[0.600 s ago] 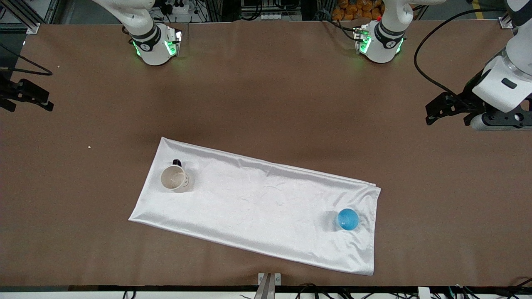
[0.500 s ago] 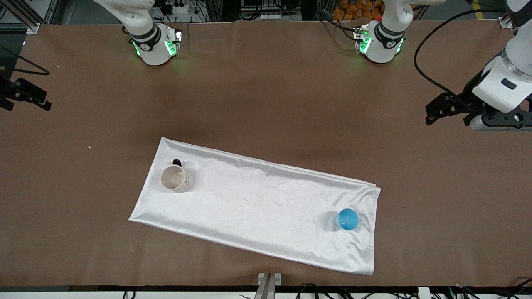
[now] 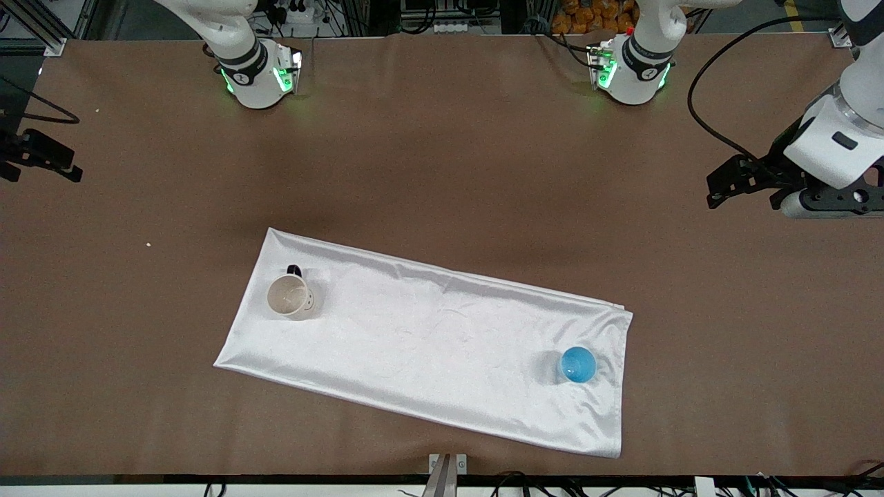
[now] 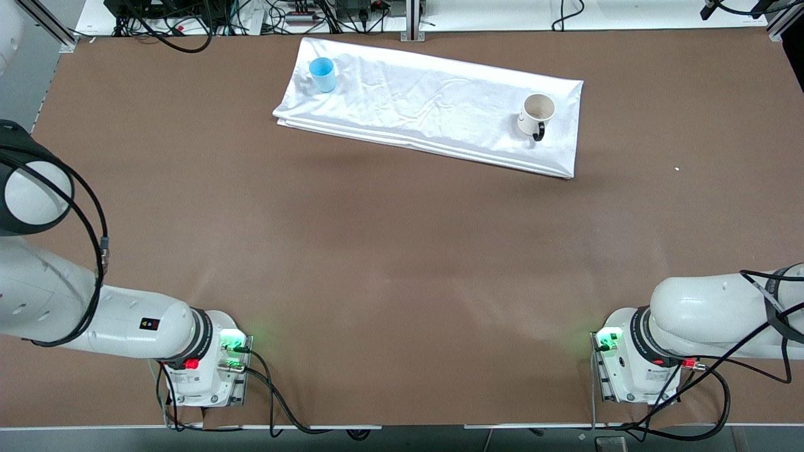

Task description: Place blue cup into white mug on table

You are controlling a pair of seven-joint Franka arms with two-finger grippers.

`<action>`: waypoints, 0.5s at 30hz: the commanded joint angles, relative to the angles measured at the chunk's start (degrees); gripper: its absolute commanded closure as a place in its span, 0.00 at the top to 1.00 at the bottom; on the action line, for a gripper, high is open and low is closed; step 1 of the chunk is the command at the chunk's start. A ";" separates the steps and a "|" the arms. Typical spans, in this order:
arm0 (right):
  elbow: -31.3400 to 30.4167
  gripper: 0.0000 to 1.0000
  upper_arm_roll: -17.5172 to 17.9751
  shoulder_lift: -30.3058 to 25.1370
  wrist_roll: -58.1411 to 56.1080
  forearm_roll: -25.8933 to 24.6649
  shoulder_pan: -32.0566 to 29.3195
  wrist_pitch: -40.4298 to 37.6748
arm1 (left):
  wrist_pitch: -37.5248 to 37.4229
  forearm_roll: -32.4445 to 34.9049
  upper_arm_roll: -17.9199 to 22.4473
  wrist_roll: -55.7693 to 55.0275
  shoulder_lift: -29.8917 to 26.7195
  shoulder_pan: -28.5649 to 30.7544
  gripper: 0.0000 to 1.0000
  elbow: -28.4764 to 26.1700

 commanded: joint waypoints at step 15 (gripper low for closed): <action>-1.22 1.00 0.43 1.33 -0.01 1.69 -0.99 -0.81 | -0.66 4.00 -0.65 -0.29 4.10 -2.45 1.00 0.71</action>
